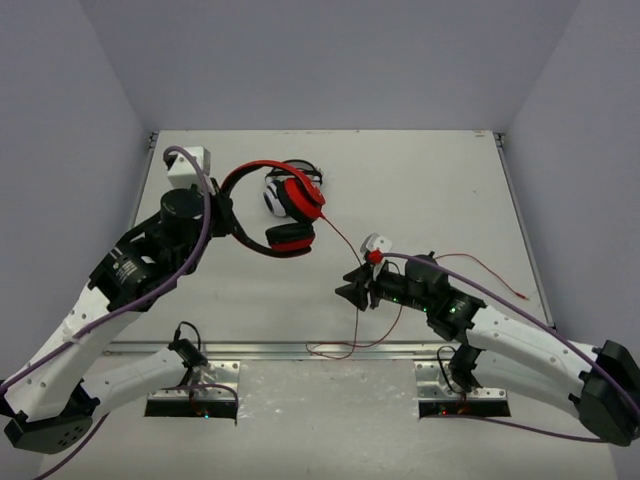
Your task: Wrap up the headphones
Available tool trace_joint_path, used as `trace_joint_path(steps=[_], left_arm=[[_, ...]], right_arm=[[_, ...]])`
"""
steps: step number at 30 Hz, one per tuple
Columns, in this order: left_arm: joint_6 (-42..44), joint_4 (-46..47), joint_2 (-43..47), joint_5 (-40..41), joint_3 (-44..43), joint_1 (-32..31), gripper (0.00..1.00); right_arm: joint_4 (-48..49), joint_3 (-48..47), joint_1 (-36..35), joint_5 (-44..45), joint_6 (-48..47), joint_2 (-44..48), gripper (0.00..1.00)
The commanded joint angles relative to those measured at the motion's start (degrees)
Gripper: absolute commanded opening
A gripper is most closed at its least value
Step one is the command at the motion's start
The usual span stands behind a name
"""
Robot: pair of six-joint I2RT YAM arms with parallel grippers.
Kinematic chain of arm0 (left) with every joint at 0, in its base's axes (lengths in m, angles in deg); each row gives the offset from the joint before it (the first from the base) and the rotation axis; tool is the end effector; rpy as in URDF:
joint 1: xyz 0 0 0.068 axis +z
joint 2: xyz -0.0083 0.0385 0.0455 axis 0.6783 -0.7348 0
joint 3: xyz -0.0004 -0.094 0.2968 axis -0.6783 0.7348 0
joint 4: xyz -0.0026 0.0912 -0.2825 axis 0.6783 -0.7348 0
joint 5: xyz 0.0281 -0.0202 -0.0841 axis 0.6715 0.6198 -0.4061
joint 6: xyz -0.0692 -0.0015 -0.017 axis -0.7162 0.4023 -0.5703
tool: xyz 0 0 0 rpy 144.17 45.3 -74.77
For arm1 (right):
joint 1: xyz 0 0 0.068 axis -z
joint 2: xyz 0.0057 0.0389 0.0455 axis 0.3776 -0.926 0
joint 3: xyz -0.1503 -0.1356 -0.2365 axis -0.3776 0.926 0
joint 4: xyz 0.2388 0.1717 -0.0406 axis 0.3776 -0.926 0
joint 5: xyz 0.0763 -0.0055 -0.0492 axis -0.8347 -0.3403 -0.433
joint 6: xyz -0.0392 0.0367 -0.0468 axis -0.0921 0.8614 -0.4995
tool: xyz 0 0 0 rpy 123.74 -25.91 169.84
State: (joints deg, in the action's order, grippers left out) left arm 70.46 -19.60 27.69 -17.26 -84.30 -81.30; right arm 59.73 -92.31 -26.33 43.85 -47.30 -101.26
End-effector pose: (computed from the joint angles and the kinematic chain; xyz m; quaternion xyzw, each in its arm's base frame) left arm 0.1603 -0.0859 0.4629 -0.0287 0.8070 -0.0467 0.5879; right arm 0.1422 0.1799 0.2310 -0.3024 0.7232 0.3878 0.4848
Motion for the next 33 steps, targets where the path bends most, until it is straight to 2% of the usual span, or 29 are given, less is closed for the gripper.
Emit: trace_joint_path(steps=[1, 3, 6, 7, 9, 11, 13, 16, 17, 18, 23, 27, 33], left_arm=[[-2.00, 7.78, 1.44, -2.05, -2.94, 0.27, 0.00], [-2.26, 7.78, 1.79, -2.31, -3.20, 0.27, 0.00], [-2.35, 6.64, 1.70, -0.30, -3.82, 0.27, 0.00], [-2.35, 6.20, 1.35, 0.67, -4.52, 0.27, 0.00], [-3.05, 4.36, 1.00, 4.88, -5.22, 0.27, 0.01], [-3.93, 3.56, 0.91, 8.39, -5.67, 0.27, 0.01], [-4.55, 3.73, 0.91, 9.37, -5.40, 0.27, 0.00], [-4.81, 4.96, 0.65, 8.94, -4.70, 0.27, 0.00], [-4.81, 5.23, 0.56, 8.33, -4.00, 0.27, 0.00], [-4.81, 5.84, 0.47, 8.15, -3.65, 0.27, 0.00], [-2.63, 8.90, -0.14, 11.04, -0.23, 0.27, 0.00], [9.13, 16.03, -0.93, 7.62, 9.16, 0.27, 0.00], [21.52, 21.31, -4.61, -7.75, 18.57, 0.18, 0.00]], right_arm=[[6.41, -0.30, 0.17, -2.10, 1.44, -2.64, 0.42], [8.52, -0.30, 0.52, -1.75, 1.44, -4.83, 0.38], [9.14, -0.13, 1.40, -1.92, 2.14, -5.99, 0.25], [9.41, 0.14, 1.66, -1.92, 2.75, -5.82, 0.24], [9.15, 0.93, 1.67, -1.75, 3.55, -4.94, 0.23], [9.06, 2.95, 1.75, -1.75, 5.22, -2.57, 0.26], [9.84, 5.66, 1.75, -2.01, 6.62, -0.03, 0.26], [10.20, 7.87, 1.67, -2.19, 7.33, 1.57, 0.10], [9.77, 7.88, 1.67, -1.93, 7.42, 2.09, 0.01], [9.33, 7.61, 1.75, -1.57, 7.33, 2.18, 0.01], [-1.38, 3.58, 1.67, 1.67, 4.09, 4.37, 0.01], [-18.04, -5.62, 1.75, 13.59, -1.35, 7.18, 0.01], [-31.01, -20.58, 1.75, 25.48, -9.62, 9.04, 0.01]])
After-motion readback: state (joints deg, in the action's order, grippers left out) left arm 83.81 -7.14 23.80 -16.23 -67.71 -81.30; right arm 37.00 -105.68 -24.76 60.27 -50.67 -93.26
